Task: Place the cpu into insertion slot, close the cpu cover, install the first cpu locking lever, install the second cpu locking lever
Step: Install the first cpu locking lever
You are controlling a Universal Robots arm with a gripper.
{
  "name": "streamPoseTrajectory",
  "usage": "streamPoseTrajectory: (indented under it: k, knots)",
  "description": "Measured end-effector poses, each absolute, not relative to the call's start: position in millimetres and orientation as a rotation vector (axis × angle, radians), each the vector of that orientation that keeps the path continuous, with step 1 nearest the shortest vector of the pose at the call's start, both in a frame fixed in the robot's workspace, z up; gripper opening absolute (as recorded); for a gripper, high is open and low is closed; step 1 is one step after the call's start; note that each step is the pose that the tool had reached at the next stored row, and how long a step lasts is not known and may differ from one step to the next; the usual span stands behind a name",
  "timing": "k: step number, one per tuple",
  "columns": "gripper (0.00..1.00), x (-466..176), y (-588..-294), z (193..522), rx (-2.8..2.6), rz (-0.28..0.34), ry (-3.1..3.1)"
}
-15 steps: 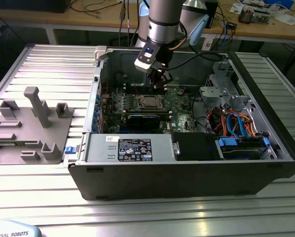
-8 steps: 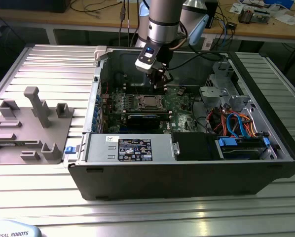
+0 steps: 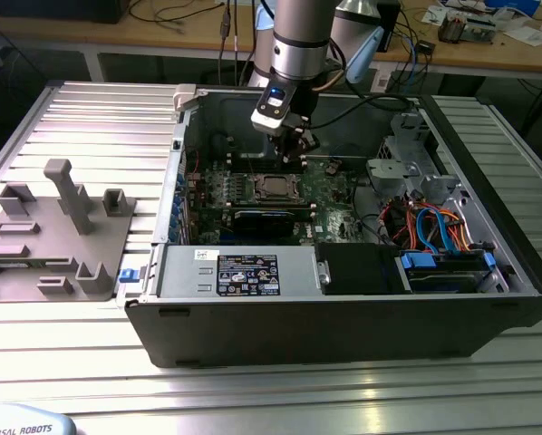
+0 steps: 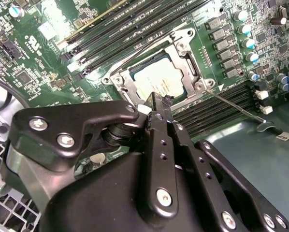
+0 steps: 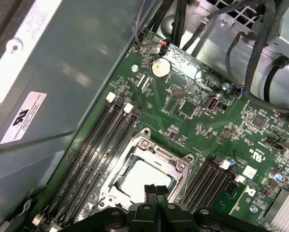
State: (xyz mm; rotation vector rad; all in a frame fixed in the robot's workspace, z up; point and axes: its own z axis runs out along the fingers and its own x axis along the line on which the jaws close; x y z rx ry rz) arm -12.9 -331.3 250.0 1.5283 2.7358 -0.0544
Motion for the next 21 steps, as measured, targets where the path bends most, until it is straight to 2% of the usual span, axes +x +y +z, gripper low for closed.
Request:
streamPoseTrajectory:
  k: [21]
  knots:
    - [0.11,-12.9,-331.3,250.0,1.400,-0.054,2.802]
